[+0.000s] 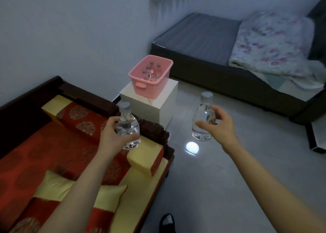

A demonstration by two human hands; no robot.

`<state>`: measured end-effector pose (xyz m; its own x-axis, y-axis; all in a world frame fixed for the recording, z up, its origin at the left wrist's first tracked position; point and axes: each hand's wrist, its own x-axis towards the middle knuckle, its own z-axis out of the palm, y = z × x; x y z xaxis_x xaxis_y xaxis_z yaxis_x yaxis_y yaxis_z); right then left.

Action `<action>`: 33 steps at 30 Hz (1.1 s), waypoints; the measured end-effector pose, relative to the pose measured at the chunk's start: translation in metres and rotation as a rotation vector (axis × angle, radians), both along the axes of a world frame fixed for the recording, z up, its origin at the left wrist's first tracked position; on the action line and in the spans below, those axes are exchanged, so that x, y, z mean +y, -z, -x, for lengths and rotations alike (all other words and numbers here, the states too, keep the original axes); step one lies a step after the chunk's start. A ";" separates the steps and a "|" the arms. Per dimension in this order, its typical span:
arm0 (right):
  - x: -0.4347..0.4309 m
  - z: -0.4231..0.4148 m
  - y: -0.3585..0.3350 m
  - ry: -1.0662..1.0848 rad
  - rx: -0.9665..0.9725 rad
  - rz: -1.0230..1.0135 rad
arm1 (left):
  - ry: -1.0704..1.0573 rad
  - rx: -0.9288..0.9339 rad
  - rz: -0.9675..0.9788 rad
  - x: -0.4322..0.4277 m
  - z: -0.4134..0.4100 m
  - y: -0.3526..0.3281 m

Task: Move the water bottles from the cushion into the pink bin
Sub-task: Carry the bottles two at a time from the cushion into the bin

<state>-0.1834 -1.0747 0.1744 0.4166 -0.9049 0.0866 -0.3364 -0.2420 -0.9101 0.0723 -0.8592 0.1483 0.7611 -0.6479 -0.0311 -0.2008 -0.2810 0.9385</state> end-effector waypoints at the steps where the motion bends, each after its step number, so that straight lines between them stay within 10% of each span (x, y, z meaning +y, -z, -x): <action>1: -0.017 -0.006 -0.001 0.001 0.004 -0.008 | 0.011 -0.011 -0.011 -0.018 -0.006 0.000; 33: -0.495 -0.272 0.015 -0.532 0.102 -0.156 | -0.478 0.114 -0.070 -0.417 -0.119 0.031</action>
<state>0.0884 -1.5694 0.1596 0.8185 -0.5664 -0.0958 -0.2925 -0.2674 -0.9181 0.1910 -1.2760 0.1176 0.9617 -0.2205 -0.1626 0.0688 -0.3801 0.9224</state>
